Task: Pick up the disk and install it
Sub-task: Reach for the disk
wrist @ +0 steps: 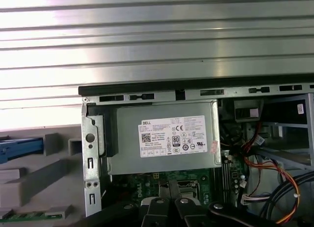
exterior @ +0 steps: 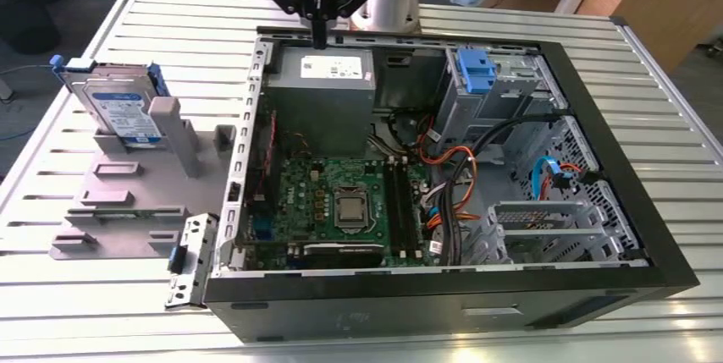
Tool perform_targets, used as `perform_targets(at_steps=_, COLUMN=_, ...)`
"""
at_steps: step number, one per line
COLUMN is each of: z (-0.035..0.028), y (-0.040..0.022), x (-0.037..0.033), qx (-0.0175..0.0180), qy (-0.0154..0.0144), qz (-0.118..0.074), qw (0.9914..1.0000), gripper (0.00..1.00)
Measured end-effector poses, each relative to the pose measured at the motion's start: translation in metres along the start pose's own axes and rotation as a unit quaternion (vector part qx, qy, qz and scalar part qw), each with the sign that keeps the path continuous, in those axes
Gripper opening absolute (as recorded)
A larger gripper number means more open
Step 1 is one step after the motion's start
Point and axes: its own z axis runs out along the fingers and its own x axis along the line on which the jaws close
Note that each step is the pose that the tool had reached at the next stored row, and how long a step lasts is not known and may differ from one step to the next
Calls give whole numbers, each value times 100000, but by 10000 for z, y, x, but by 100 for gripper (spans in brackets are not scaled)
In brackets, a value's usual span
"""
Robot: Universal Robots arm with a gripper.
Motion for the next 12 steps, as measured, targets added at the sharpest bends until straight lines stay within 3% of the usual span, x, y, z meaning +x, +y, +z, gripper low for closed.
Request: perform_targets(at_steps=12, z=-5, y=-17, x=228, qx=-2, qy=-4, qz=-8, qw=100000, gripper=11)
